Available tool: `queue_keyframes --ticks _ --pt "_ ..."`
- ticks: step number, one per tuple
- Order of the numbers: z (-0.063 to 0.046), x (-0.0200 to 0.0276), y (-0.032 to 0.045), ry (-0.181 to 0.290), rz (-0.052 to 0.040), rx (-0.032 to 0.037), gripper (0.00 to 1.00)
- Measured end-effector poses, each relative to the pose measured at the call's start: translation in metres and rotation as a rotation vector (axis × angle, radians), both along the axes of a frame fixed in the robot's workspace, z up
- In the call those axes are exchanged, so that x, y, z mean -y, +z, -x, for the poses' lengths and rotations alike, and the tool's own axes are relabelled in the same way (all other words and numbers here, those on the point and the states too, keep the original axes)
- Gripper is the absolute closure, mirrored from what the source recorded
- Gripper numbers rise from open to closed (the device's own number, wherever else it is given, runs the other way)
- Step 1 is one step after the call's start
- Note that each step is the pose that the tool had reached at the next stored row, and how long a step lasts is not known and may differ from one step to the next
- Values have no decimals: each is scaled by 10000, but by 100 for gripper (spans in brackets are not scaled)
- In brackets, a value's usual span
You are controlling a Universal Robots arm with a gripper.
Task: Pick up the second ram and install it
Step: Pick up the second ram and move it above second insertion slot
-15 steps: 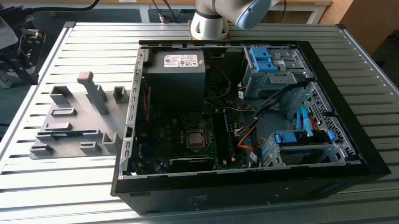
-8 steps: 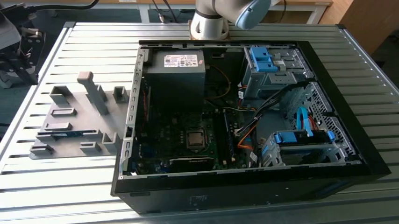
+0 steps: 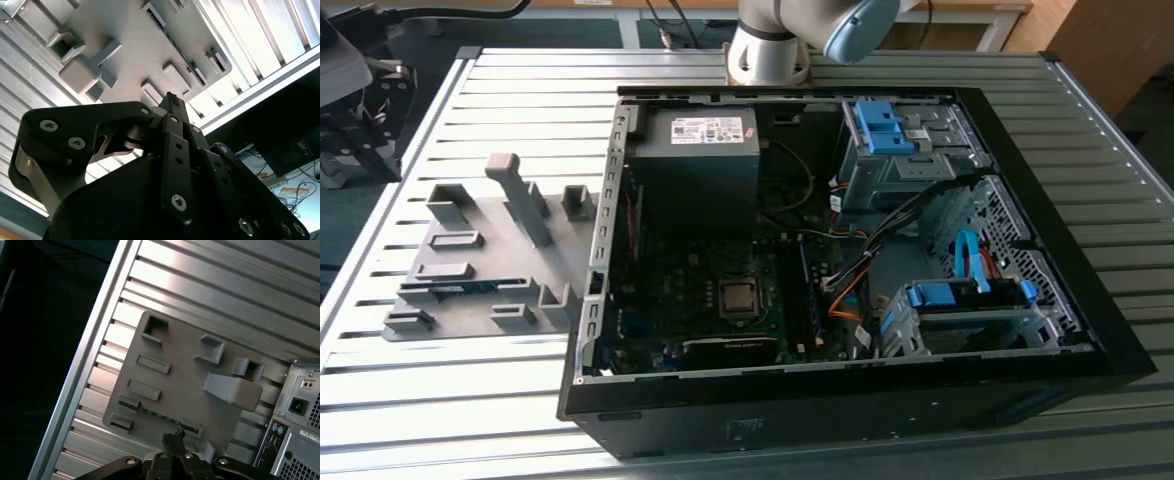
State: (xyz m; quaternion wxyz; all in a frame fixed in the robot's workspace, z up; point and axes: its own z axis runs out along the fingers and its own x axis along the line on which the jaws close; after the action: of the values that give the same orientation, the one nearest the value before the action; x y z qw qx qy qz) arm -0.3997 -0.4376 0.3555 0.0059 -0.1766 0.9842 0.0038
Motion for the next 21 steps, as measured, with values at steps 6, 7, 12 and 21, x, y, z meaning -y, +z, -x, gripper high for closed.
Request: queue_keyframes --ticks 6,7,12,21 --pt "0 0 0 564 1 -1 89" --pt "0 0 0 648 1 -1 89" --pt "0 0 -1 1140 0 0 89" --pt "0 1 -2 1948 0 0 89"
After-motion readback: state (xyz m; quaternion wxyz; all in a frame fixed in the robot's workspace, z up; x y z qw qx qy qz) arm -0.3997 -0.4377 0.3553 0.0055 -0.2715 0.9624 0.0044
